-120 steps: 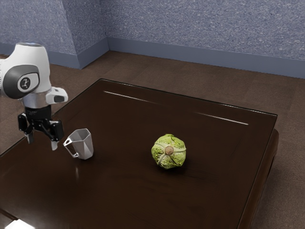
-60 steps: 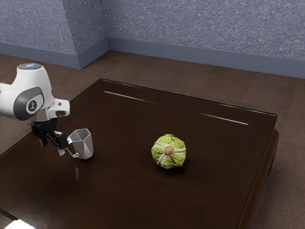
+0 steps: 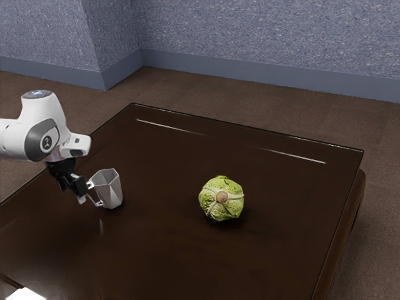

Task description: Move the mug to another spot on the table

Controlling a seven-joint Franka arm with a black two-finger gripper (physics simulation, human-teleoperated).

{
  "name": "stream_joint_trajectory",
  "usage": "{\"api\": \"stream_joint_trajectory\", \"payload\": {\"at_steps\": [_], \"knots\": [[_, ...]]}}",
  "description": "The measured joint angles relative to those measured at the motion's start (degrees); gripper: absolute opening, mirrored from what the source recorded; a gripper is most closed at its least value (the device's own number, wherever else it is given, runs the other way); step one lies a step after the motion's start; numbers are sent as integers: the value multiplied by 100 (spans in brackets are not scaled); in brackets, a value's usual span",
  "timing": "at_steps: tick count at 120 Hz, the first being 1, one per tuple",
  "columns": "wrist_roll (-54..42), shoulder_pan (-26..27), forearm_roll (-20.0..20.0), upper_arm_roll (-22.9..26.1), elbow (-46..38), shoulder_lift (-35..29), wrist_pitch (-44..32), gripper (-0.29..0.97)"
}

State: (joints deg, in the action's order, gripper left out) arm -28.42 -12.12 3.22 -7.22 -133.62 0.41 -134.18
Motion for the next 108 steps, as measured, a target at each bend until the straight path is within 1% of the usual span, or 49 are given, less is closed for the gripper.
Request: {"api": "stream_joint_trajectory", "payload": {"at_steps": [17,38,52,66,81,108], "knots": [[-312,-145,-78,37,95,137,-116,67],[-712,-54,-768,51,104,227,-331,68],[-962,59,-974,46,98,294,-432,68],[-1256,34,-1178,44,97,371,-544,68],[-1549,-7,-1291,37,97,366,-614,68],[-2000,22,-1343,37,97,382,-686,68]]}}
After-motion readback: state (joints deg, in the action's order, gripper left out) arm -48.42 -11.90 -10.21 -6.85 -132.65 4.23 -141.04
